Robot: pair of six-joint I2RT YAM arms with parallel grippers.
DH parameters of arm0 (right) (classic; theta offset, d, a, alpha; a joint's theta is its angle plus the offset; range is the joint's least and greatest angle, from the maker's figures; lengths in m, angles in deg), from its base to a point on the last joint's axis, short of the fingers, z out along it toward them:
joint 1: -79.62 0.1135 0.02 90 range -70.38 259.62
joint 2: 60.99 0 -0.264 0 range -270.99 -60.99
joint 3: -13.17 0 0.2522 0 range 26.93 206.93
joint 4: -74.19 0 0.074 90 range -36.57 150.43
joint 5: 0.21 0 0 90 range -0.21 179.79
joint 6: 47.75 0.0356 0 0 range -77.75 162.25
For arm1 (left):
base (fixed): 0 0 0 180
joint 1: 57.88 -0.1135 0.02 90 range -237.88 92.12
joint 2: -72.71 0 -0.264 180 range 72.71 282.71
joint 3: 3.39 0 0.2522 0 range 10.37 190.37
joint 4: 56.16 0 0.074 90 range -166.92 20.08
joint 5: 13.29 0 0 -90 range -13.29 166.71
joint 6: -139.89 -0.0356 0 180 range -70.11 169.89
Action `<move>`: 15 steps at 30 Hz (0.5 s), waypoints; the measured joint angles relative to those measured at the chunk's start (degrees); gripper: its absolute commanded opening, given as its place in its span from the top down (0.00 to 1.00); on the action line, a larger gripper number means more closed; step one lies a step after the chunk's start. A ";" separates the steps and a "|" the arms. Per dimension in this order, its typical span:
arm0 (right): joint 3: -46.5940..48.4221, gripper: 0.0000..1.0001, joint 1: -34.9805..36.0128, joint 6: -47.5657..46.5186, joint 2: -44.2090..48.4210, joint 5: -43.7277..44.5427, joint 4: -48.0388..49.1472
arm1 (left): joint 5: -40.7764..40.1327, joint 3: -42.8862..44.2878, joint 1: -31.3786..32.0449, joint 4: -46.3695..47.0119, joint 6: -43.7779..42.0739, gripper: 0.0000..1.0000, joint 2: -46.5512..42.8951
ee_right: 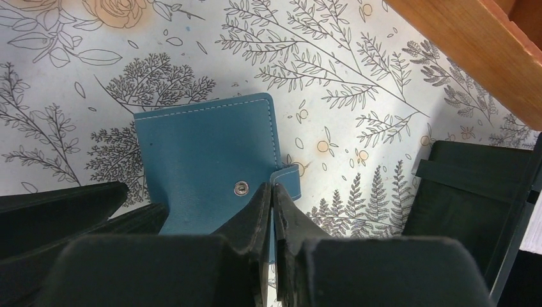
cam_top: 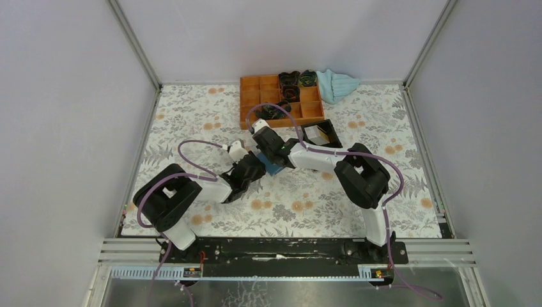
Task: Put the credit cards into the card holder
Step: Close the card holder at the center of the board.
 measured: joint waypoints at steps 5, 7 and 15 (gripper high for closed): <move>0.00 0.93 -0.02 0.57 0.22 -0.66 0.04 | 0.02 0.00 -0.02 0.04 0.00 0.62 0.04; 0.00 0.93 -0.02 0.63 0.42 -0.74 0.07 | 0.00 0.00 0.00 0.24 0.00 0.62 0.26; -0.09 0.93 -0.02 0.85 0.92 -2.21 0.26 | 0.00 0.85 -0.02 2.49 0.00 0.63 2.32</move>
